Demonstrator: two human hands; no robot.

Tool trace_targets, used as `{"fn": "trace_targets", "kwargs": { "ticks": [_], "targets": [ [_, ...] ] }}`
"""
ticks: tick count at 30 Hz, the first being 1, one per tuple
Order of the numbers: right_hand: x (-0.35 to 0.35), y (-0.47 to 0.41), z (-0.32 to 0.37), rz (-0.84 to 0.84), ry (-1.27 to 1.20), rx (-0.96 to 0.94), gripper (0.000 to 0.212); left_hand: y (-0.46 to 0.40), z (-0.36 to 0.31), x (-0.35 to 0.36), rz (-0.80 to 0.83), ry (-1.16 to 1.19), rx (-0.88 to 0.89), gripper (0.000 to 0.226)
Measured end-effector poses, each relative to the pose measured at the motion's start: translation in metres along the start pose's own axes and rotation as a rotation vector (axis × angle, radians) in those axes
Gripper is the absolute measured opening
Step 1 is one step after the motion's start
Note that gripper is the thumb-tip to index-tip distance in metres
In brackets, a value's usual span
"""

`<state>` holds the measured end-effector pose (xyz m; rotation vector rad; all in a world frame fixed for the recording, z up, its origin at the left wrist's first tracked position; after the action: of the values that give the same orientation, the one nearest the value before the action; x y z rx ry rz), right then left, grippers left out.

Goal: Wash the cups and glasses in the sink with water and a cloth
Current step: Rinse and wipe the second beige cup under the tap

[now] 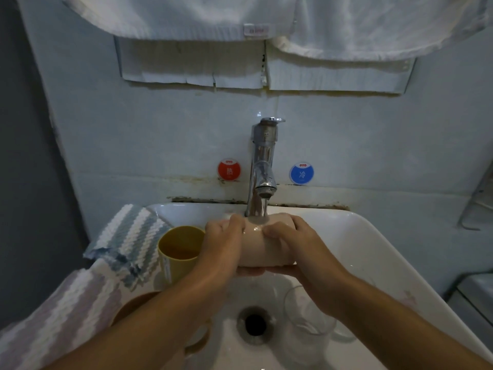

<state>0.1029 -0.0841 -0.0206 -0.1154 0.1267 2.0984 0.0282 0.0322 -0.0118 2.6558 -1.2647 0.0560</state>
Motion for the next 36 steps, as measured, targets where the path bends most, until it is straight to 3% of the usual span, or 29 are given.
{"fn": "trace_targets", "kwargs": {
  "ticks": [6,11,18,36],
  "targets": [
    [-0.0027,-0.0018,0.0011,-0.028,-0.058,0.067,0.029,-0.0011,-0.0053,-0.0023,-0.006,-0.021,0.024,0.031],
    [-0.0016,0.0004,-0.0015,-0.021,-0.074,0.077,0.028,-0.0006,-0.0079,-0.0016,-0.009,-0.082,0.065,0.029],
    [-0.0002,-0.0008,0.0021,0.031,-0.087,0.02,0.047,0.0029,-0.0063,-0.0003,0.051,-0.05,0.069,0.038],
    [-0.0039,-0.0004,0.0014,-0.056,-0.032,-0.003,0.019,0.0014,-0.0028,0.0012,0.056,-0.088,0.05,0.027]
  ]
}}
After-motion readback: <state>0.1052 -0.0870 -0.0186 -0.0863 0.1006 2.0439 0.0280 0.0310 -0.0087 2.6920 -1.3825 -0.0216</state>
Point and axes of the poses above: each hand's wrist, its own y-axis away from the middle knuckle, its own x-axis out of the palm, z = x × y, the point moved 6 cm from there along -y, towards the middle knuckle, and after that the axes turned 4 degrees about y, right-handed, at the moved point
